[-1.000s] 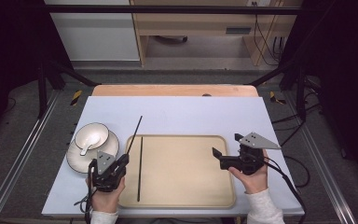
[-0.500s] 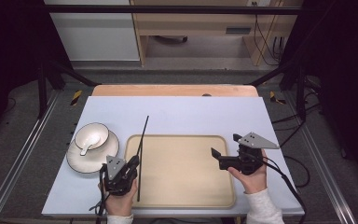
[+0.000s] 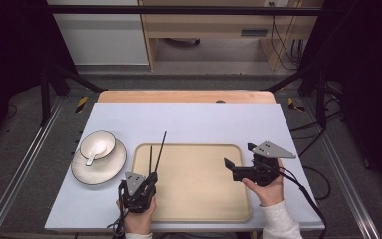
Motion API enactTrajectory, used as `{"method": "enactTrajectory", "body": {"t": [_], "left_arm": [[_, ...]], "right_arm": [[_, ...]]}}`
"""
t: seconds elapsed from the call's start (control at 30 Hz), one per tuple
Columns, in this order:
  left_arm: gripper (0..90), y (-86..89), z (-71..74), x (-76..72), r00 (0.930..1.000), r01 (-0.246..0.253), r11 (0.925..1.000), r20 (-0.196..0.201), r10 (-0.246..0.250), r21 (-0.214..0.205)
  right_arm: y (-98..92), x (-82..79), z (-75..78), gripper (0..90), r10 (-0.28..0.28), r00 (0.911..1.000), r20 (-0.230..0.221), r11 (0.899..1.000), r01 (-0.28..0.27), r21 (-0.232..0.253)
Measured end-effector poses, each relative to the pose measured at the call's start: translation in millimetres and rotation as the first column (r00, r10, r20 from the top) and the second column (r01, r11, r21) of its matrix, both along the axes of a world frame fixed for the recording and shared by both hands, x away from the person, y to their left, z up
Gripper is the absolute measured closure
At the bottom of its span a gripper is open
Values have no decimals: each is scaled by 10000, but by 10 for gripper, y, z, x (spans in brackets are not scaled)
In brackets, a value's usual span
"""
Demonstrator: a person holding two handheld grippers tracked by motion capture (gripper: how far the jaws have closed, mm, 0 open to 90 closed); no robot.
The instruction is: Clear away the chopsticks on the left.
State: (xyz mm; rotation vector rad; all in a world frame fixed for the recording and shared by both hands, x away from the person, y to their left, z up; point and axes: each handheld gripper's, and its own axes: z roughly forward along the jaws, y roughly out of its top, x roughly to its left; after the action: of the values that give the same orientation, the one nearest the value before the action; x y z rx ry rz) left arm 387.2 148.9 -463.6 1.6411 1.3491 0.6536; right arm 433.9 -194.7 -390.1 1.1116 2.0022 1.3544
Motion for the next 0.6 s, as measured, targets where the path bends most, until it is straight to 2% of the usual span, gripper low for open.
{"method": "enactTrajectory", "body": {"t": [0.07, 0.2, 0.4, 0.6], "left_arm": [[853, -35, -23, -2, 10000, 44, 10000, -54, -44, -6], [853, -113, -74, -7, 9997, 130, 9993, -216, -123, 339], [853, -195, -139, 4, 9980, 333, 9975, -551, -298, 625], [851, -197, -155, 26, 9965, 317, 9976, -794, -267, 620]], "right_arm": [[5, 1, -3, 52, -21, 10000, -23, 10000, 22, 11], [4, 3, -3, 52, -24, 10000, -24, 10000, 24, -4], [2, 2, -2, 52, -31, 10000, -21, 10000, 31, -20], [5, 5, -8, 52, -11, 10000, -23, 10000, 11, -64]]}}
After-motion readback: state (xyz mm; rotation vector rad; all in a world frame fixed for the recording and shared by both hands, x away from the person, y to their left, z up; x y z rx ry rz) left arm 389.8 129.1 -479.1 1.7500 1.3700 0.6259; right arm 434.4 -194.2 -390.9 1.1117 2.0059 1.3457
